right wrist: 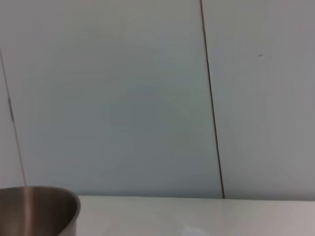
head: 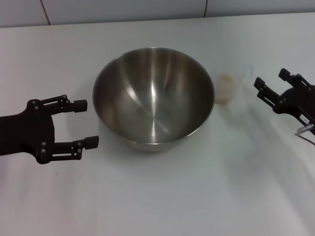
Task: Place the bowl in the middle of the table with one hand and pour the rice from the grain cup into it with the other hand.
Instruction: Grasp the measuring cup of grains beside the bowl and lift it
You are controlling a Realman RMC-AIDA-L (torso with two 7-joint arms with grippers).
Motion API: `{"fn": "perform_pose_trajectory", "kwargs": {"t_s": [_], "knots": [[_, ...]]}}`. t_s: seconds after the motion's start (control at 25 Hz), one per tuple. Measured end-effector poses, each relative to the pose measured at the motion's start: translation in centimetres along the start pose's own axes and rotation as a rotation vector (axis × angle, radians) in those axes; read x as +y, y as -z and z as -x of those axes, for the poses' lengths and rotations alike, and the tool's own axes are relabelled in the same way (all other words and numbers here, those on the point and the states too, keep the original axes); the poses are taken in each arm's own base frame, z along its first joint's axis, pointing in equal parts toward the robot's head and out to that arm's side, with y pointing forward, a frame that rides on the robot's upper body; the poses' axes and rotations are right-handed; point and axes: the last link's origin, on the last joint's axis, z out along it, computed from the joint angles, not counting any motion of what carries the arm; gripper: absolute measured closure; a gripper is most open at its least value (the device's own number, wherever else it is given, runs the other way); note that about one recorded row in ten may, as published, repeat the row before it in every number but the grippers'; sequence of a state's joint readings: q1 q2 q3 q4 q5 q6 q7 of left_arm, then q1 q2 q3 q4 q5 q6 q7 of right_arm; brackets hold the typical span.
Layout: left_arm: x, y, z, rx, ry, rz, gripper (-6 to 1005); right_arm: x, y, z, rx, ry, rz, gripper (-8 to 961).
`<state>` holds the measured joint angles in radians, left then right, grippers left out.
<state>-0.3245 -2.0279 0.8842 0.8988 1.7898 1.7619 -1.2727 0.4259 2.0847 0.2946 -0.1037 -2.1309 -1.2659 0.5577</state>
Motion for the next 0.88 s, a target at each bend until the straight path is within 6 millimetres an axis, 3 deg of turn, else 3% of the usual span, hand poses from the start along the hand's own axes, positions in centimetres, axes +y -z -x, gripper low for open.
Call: {"fn": "perform_pose_trajectory", "kwargs": {"t_s": [0.32,0.88], "knots": [[-0.1,0.4,0.0,0.003,0.001,-0.015,170,1.1,-2.4,-0.3,0.030,0.050,-0.038,192],[-0.2,1.0,0.1,-0.002,0.005,-0.024,170,0.6,-2.8,-0.6,0.049,0.021,-0.094,191]]}}
